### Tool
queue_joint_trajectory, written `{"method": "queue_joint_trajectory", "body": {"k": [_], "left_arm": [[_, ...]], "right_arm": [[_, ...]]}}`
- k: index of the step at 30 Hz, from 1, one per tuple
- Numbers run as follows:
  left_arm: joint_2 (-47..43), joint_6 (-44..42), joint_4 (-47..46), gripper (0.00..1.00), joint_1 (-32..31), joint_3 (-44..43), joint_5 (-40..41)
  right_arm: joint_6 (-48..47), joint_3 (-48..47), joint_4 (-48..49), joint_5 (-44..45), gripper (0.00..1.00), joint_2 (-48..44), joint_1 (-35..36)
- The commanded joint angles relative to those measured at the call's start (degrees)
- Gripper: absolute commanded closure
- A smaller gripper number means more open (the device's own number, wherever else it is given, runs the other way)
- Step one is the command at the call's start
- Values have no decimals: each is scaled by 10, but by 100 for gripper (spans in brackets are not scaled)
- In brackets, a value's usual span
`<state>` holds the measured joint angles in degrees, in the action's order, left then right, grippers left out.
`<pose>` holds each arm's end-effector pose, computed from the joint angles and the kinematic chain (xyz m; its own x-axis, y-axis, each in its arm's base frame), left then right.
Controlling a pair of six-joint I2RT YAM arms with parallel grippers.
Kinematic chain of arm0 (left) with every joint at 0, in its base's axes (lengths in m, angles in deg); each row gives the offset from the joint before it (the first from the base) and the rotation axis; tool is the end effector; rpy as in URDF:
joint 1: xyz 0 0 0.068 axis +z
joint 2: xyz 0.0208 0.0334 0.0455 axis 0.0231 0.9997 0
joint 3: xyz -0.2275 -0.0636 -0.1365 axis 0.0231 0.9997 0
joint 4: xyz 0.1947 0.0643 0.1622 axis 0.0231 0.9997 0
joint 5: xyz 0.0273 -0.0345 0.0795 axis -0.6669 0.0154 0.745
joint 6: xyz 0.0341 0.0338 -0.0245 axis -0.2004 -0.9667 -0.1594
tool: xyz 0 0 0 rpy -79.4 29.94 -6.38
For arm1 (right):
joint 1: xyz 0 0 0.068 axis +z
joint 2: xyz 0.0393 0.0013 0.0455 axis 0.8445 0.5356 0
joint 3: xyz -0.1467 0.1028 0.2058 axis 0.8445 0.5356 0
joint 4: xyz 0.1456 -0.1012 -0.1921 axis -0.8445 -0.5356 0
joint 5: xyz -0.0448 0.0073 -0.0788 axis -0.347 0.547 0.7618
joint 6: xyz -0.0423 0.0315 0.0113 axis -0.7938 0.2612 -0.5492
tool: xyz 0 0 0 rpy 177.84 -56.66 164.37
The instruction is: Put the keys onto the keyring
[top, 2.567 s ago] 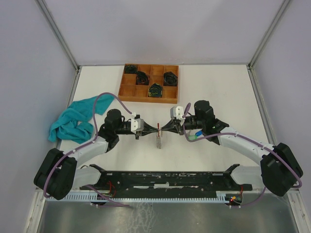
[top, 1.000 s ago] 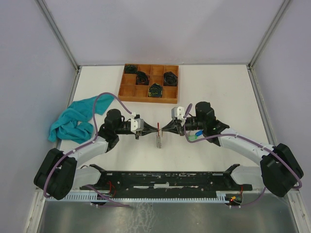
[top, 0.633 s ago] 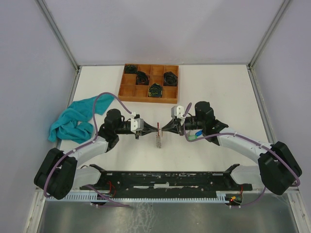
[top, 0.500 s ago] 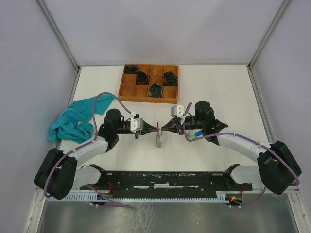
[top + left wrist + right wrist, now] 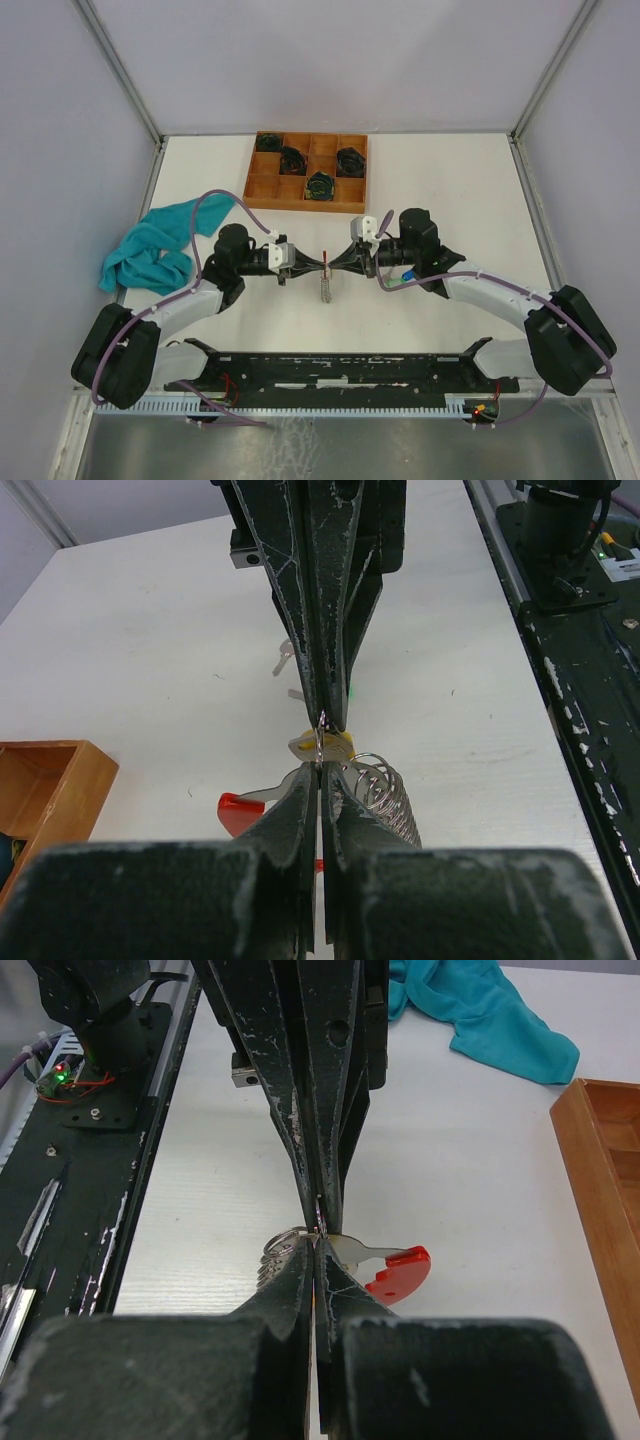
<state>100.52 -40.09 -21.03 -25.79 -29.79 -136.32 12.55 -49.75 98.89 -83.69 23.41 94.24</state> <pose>0.1949 -0.1345 0.2193 0.2496 0.0769 -0.9653 0.9674 0.0251 0.2521 0.2039 0.1862 0.2445 0.0286 -0.1546 -0.9876 -0.9995 0.0098 -0.0305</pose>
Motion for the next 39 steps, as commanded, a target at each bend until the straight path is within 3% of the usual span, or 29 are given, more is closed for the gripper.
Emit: {"method": "queue_joint_trajectory", "body": {"k": [1,19,23,29,39], "left_arm": [[3,16,-40,97,-6,-14,-23],[13,15,-26,97,-7,-23,-29],[14,15,-28,97,-7,-23,-27],[9,29,-60,97,-7,-7,-13],[4,28,-61,97,-5,-1,3]], "right_arm": [[16,-14,66,-36,99,6,9],[31,-48,75,-29,99,35,16],[11,-60,36,-26,99,34,16],[-41,-67,-47,-14,91,15,15],[-64,-66,-97,-2,85,-11,4]]}}
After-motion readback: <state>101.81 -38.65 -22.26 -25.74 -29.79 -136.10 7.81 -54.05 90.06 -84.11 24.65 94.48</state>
